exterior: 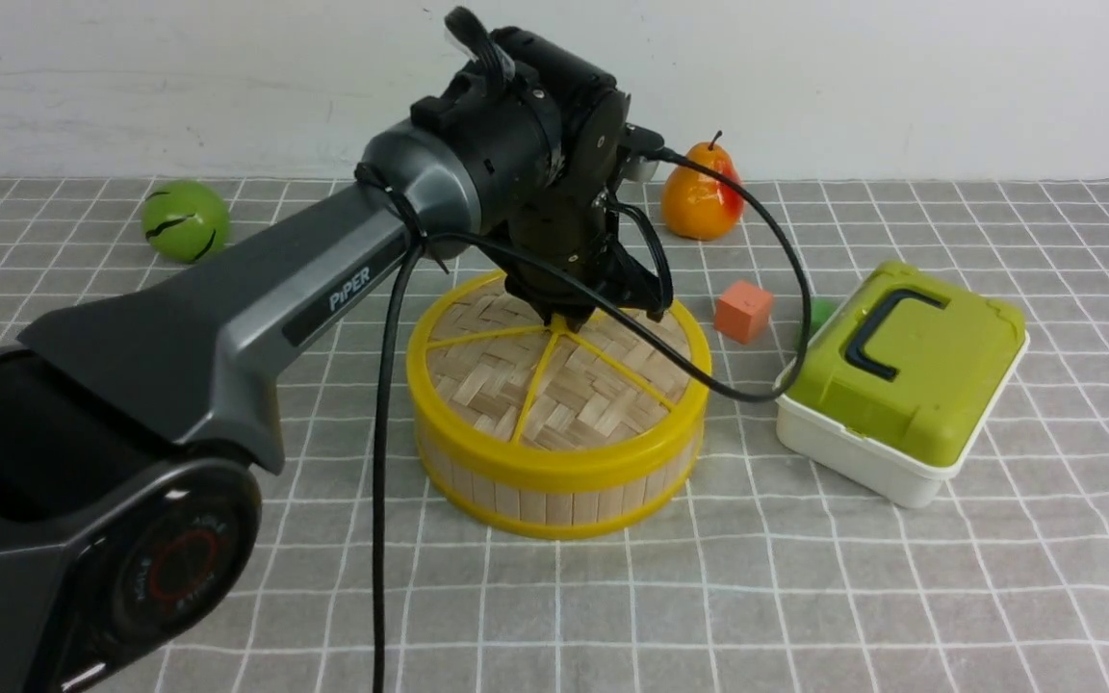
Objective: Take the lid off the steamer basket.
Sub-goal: Use the left arm to lift the lid of the steamer, then use the left arm to place the steamer lid on the table
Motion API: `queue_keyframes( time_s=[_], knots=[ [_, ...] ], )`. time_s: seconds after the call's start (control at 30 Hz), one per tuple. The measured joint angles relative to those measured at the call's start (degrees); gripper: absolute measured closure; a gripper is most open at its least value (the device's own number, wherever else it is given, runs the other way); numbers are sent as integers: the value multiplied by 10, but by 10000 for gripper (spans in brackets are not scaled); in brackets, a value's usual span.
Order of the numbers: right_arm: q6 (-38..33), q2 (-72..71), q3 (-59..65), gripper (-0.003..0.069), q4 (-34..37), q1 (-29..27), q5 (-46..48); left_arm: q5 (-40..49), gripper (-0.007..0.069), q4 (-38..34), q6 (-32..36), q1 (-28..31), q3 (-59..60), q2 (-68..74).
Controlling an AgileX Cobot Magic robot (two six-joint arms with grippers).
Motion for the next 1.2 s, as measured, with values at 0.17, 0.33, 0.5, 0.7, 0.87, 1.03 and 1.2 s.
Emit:
queue_keyframes(
  time_s=[0.17,0.33,0.5,0.7,0.87,1.03,1.2],
  knots=[
    [0,0,0,417,0,0,0,48,512,-1,0,0,-57,-5],
    [0,0,0,417,0,0,0,58,512,1,0,0,-67,-29],
    [0,0,0,417,-1,0,0,65,512,37,2,0,-67,-56],
    [0,0,0,416,-1,0,0,65,512,58,0,24,-67,-110],
    [0,0,0,416,-1,0,0,65,512,42,-23,114,-68,-155],
    [0,0,0,416,-1,0,0,65,512,15,-27,183,-17,-161],
    [0,0,0,415,-1,0,0,50,512,4,-33,214,105,-161]
  ],
)
